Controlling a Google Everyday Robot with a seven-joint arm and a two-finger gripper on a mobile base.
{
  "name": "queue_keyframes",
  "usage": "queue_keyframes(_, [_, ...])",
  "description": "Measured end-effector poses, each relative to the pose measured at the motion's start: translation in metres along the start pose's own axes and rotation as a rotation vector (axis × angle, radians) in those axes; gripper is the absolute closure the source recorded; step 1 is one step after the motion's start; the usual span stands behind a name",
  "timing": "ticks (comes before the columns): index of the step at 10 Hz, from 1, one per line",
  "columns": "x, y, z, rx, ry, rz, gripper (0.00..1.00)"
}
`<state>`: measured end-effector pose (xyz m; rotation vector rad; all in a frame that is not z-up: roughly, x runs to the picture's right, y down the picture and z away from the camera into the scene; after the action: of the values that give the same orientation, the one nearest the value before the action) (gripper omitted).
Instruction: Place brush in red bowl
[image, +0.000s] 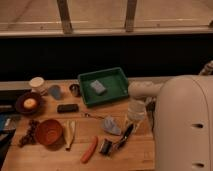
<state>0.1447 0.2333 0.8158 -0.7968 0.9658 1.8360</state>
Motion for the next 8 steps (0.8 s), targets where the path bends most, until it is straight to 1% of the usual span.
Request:
queue_keyframes(5, [-0.0006, -0.0006, 0.0028, -0.015, 0.012, -0.005, 1.00])
queue_keyframes(8, [-0.0008, -0.0002, 0.0022, -0.015, 0.010, -0.007, 1.00])
